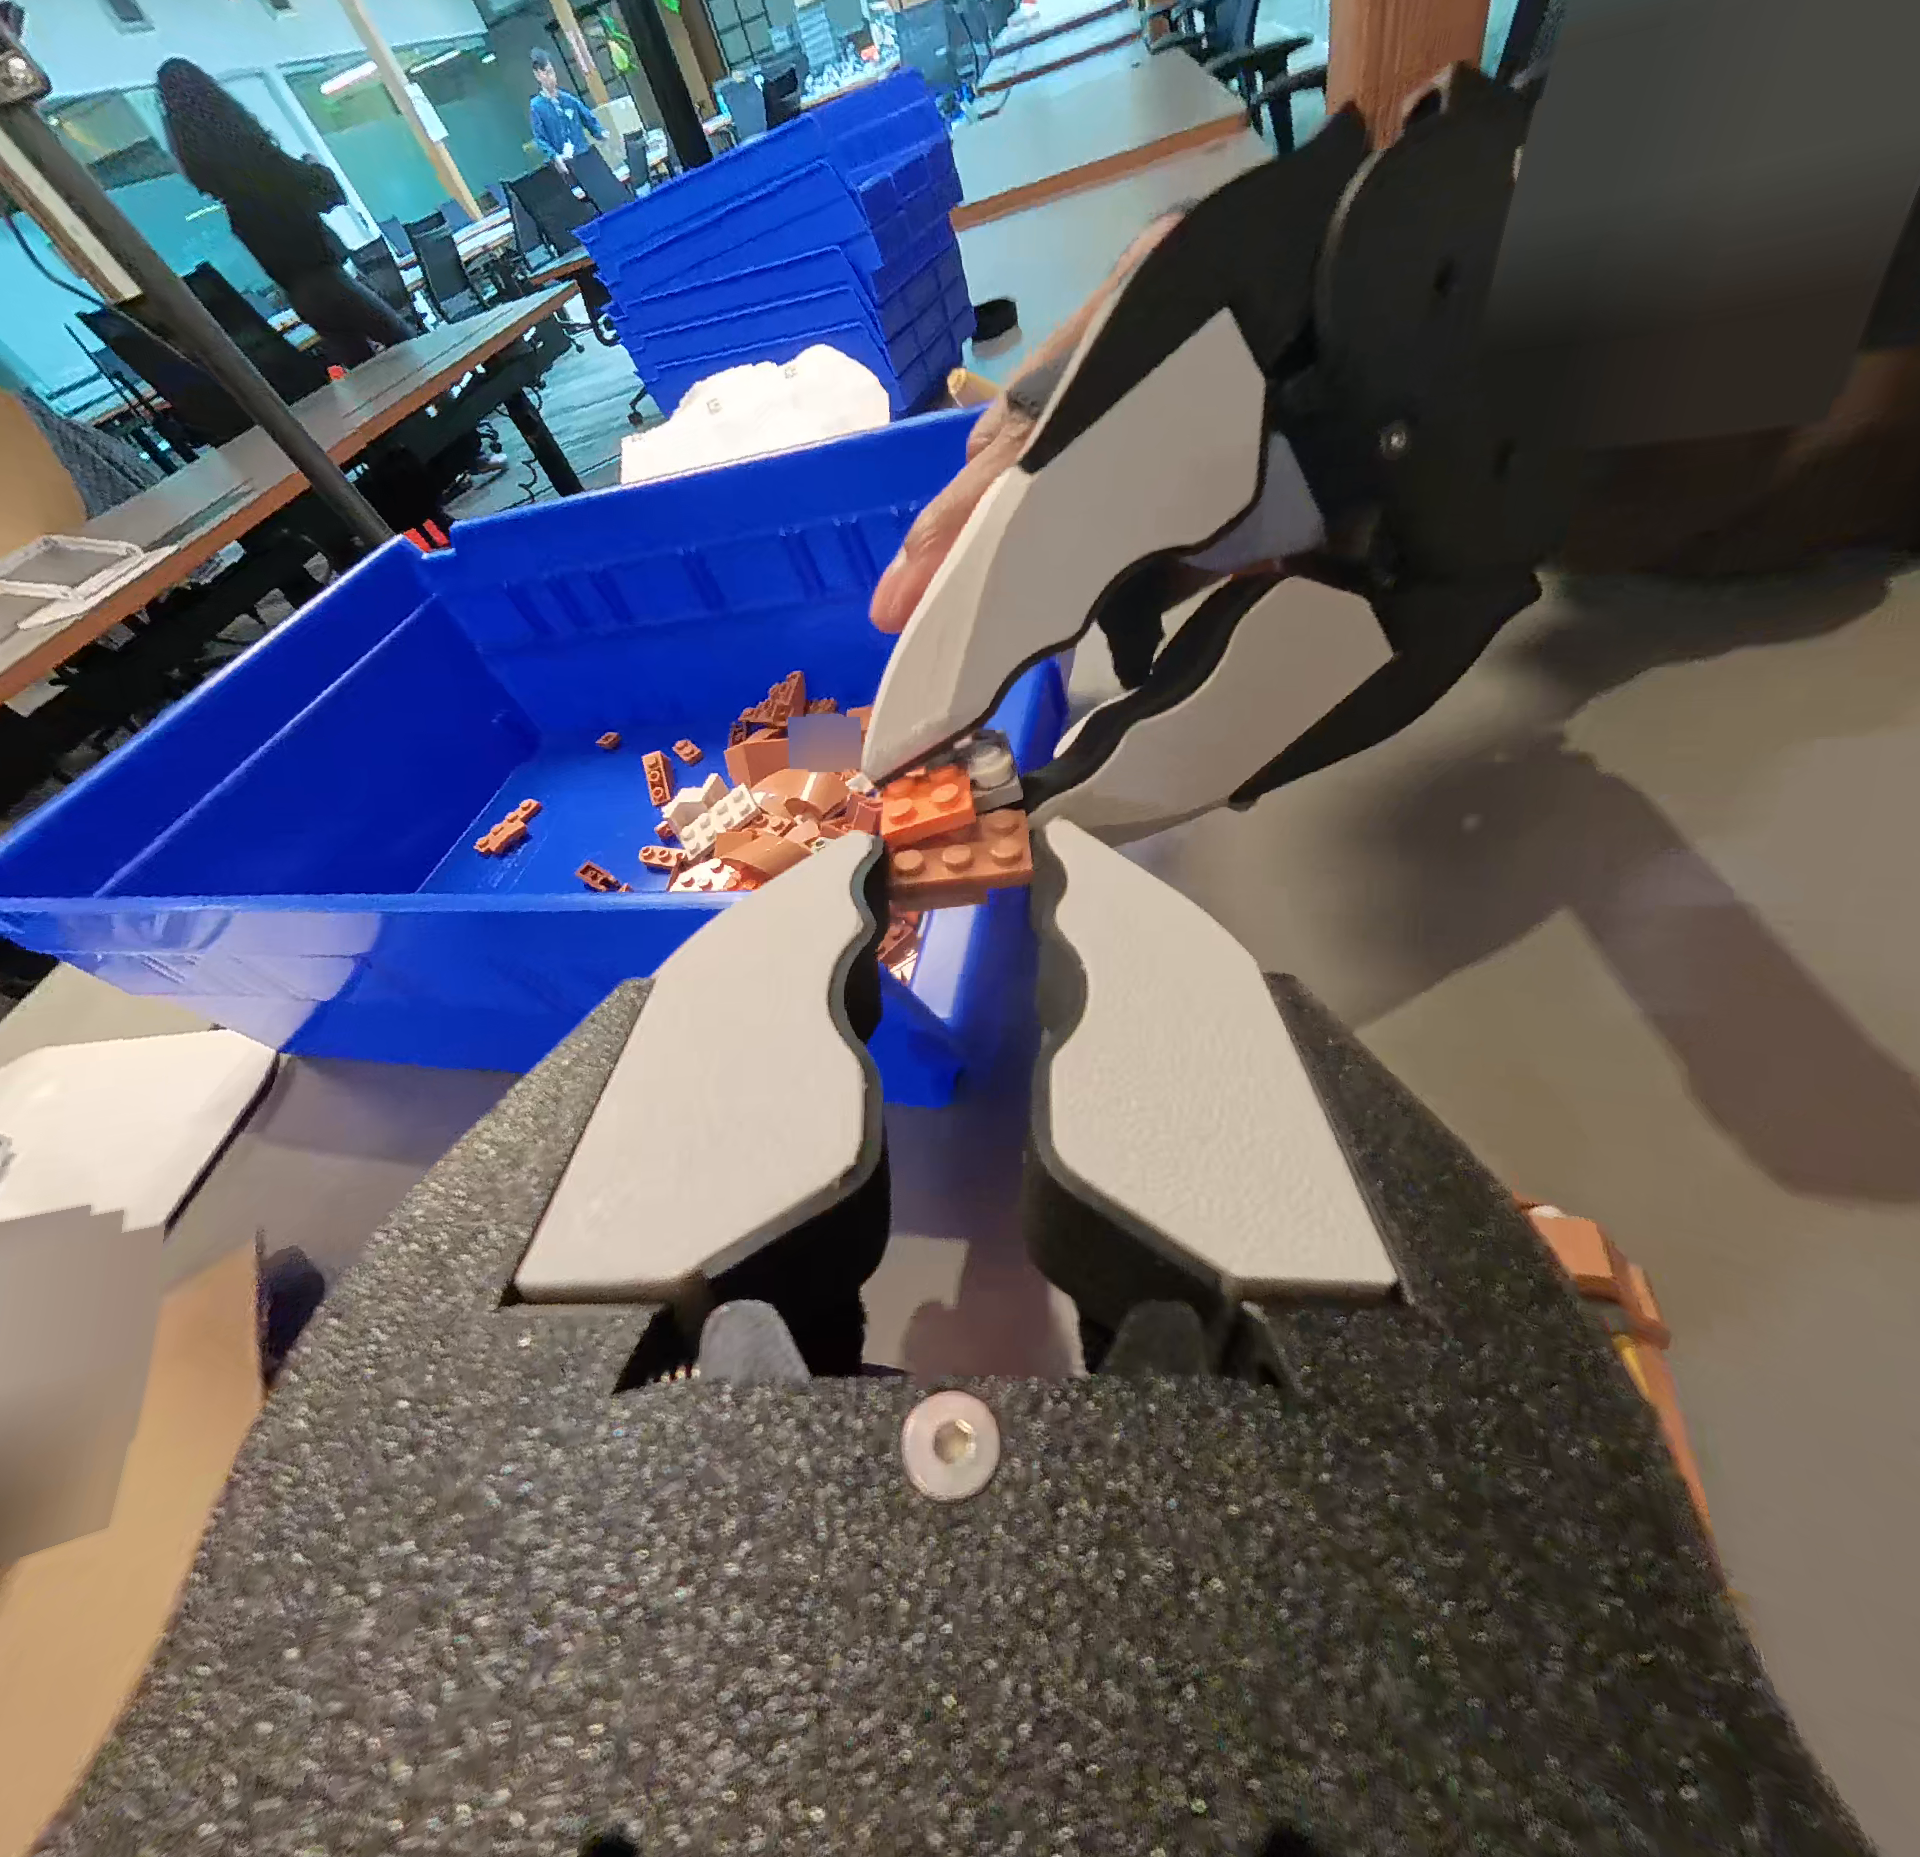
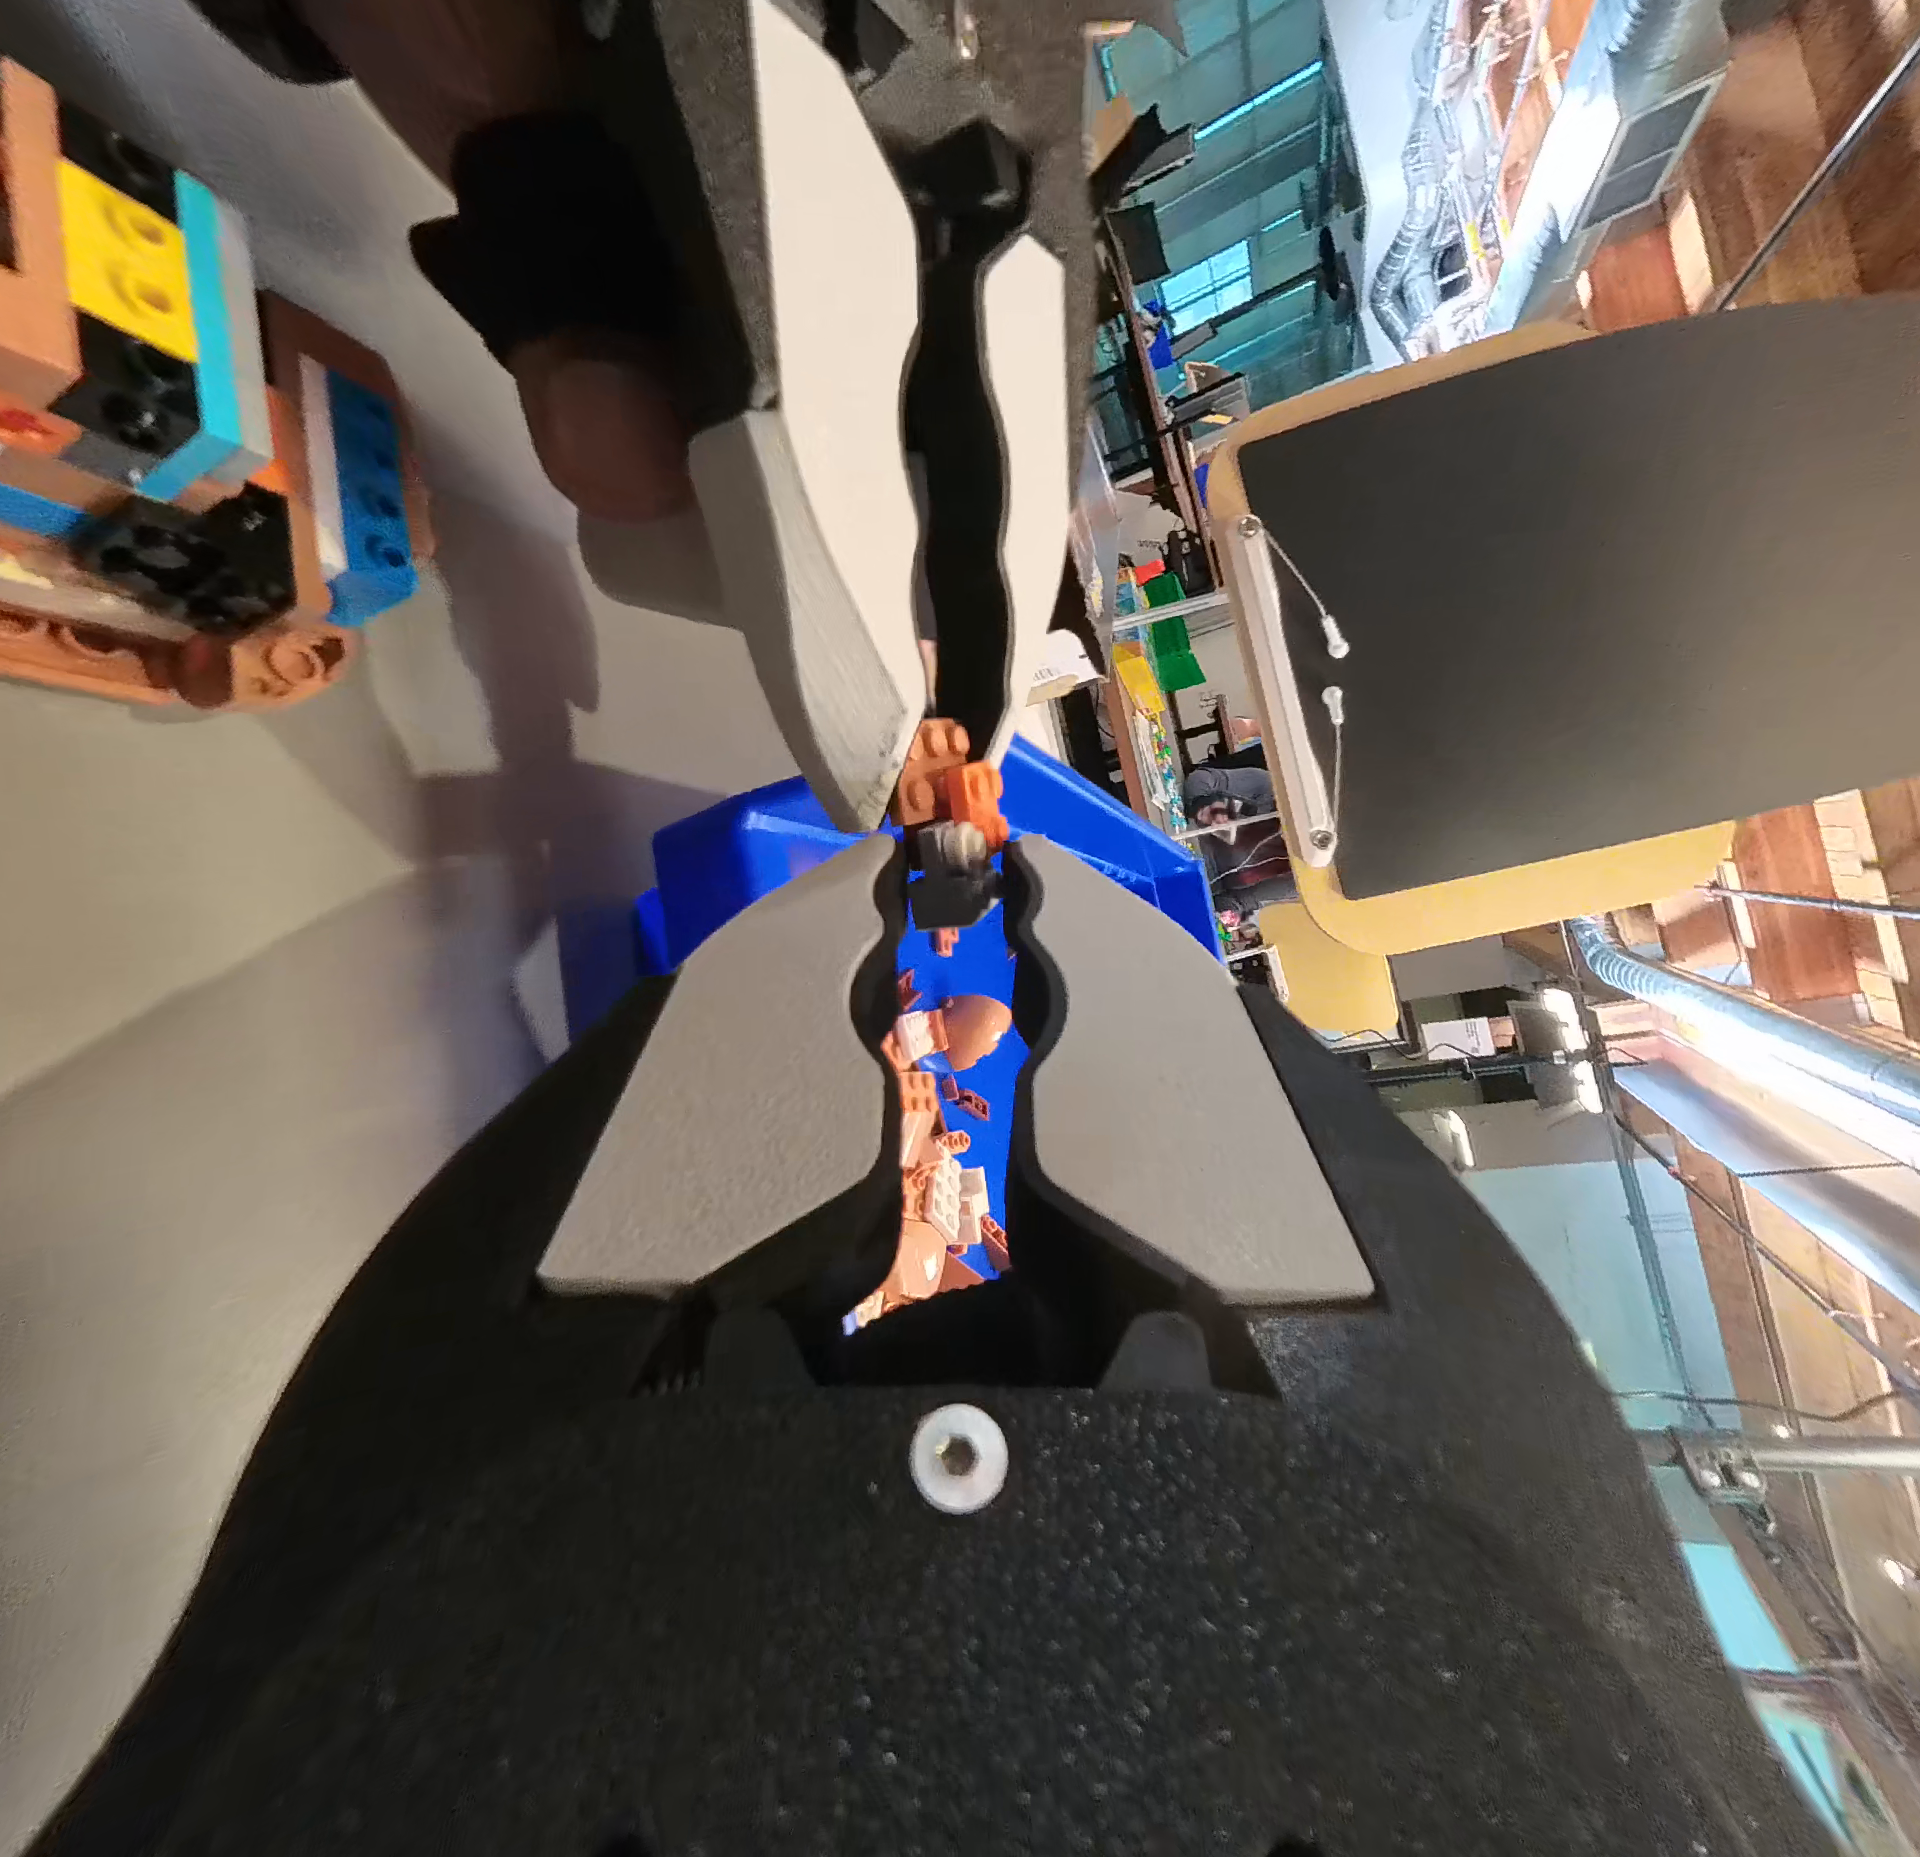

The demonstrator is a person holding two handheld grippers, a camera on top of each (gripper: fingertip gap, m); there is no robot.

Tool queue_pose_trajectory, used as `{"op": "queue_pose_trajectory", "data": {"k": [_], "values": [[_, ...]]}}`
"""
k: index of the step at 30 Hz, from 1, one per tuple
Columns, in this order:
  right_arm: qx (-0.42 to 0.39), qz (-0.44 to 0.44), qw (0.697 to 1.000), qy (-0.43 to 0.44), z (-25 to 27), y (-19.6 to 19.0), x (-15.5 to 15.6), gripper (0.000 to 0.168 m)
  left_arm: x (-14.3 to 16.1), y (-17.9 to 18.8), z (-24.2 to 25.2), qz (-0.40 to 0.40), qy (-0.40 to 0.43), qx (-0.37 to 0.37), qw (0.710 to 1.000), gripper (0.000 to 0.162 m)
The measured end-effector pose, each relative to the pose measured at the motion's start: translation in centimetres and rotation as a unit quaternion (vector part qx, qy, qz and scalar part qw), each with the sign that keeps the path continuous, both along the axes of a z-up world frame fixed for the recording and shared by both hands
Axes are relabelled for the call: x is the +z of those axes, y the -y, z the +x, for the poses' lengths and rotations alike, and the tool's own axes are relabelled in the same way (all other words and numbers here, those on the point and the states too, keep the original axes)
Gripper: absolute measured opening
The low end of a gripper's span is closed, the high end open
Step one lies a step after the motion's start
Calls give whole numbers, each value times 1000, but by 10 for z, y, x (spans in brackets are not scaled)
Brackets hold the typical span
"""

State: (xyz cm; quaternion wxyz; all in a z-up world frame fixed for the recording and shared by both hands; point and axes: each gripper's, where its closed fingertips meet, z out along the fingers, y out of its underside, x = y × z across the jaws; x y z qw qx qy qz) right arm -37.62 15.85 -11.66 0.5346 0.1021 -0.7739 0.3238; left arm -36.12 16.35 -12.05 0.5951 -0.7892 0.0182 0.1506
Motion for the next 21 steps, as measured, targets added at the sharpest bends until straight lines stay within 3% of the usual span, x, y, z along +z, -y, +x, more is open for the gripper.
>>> {"op": "queue_pose_trajectory", "data": {"k": [11, 17, 21], "values": [[22, -42, 998, 27, 10, 2, 5, 15, 7, 0, 10, 61, 144, -35, 987, 26], [49, -112, 984, 127, 17, 6, 8, 14, 14, 3, 18, 111, 258, -96, 955, 26], [57, -133, 972, 186, 18, 6, 4, 14, 10, 4, 19, 98, 238, -99, 961, 26]]}}
